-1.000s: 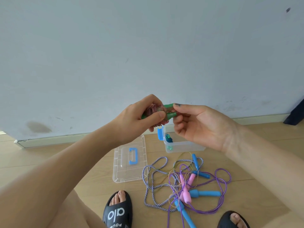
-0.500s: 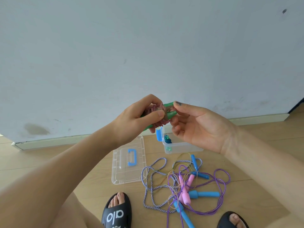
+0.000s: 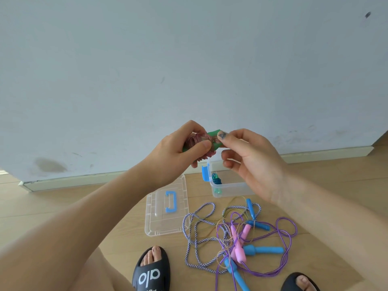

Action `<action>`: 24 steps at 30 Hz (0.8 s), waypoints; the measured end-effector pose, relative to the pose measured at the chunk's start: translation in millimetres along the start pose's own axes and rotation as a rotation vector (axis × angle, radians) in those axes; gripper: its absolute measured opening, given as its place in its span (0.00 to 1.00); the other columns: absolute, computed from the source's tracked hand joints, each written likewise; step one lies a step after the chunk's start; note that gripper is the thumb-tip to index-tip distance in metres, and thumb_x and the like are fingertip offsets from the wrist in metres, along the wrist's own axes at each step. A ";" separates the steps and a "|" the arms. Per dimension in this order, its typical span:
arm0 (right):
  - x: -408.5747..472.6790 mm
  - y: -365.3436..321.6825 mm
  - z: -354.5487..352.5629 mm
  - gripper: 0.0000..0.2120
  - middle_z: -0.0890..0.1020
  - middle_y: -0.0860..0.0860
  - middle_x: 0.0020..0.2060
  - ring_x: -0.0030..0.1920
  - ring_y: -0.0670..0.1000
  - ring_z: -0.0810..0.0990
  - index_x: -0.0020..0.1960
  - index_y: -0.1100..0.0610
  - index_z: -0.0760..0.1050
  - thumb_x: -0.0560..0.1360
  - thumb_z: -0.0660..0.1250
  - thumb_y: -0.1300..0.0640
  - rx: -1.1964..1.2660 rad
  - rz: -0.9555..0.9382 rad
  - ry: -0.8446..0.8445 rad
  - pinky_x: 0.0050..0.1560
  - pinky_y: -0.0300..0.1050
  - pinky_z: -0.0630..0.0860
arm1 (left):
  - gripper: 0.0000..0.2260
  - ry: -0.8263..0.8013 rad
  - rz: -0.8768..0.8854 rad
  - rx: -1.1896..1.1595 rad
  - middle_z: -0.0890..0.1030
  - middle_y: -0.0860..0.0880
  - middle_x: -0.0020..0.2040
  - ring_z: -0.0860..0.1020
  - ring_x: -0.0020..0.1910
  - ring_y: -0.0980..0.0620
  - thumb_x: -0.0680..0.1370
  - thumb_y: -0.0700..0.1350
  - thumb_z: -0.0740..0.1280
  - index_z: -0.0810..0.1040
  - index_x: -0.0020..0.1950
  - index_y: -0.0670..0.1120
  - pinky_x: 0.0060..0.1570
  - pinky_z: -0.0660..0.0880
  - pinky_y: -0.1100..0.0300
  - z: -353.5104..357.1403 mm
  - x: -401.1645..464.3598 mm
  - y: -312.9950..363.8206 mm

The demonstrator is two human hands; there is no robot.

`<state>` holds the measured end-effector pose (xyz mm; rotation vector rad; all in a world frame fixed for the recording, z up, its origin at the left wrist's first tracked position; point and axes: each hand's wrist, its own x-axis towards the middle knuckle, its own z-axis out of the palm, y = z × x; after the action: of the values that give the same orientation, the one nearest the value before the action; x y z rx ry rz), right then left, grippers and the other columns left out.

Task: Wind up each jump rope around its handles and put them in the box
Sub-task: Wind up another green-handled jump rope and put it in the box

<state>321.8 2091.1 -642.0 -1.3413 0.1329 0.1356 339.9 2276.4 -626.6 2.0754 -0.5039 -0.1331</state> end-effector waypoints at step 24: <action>13.4 5.8 14.0 0.02 0.81 0.50 0.30 0.29 0.44 0.78 0.47 0.61 0.79 0.75 0.70 0.64 -0.119 -0.036 0.334 0.38 0.37 0.79 | 0.08 0.158 -0.110 0.233 0.82 0.55 0.38 0.80 0.38 0.51 0.80 0.55 0.61 0.71 0.53 0.51 0.40 0.76 0.57 31.1 22.3 -4.3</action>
<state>334.3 2106.4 -646.8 -1.4767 0.3868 -0.1145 352.4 2244.6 -644.4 2.3192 -0.3206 0.0274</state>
